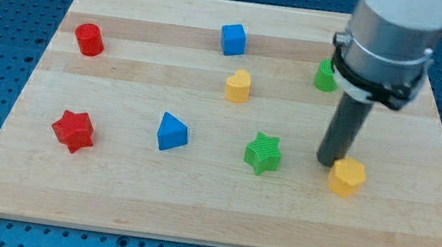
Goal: Push the yellow hexagon towards the bottom right
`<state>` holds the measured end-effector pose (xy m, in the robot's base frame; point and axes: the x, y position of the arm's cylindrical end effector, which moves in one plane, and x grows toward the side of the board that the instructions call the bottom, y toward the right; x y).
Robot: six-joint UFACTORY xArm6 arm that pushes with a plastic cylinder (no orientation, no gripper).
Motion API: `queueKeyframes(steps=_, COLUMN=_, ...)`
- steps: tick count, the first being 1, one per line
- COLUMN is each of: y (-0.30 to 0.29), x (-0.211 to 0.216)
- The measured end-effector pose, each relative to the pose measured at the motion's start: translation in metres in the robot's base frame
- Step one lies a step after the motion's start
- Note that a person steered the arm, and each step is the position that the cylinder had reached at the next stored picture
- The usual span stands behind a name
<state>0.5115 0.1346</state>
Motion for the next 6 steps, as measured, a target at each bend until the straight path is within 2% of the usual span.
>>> queueKeyframes(steps=1, y=0.017, x=0.018)
queueKeyframes(steps=2, y=0.014, x=0.01)
queueKeyframes(steps=4, y=-0.021, x=0.043)
queueKeyframes(steps=6, y=0.035, x=0.044)
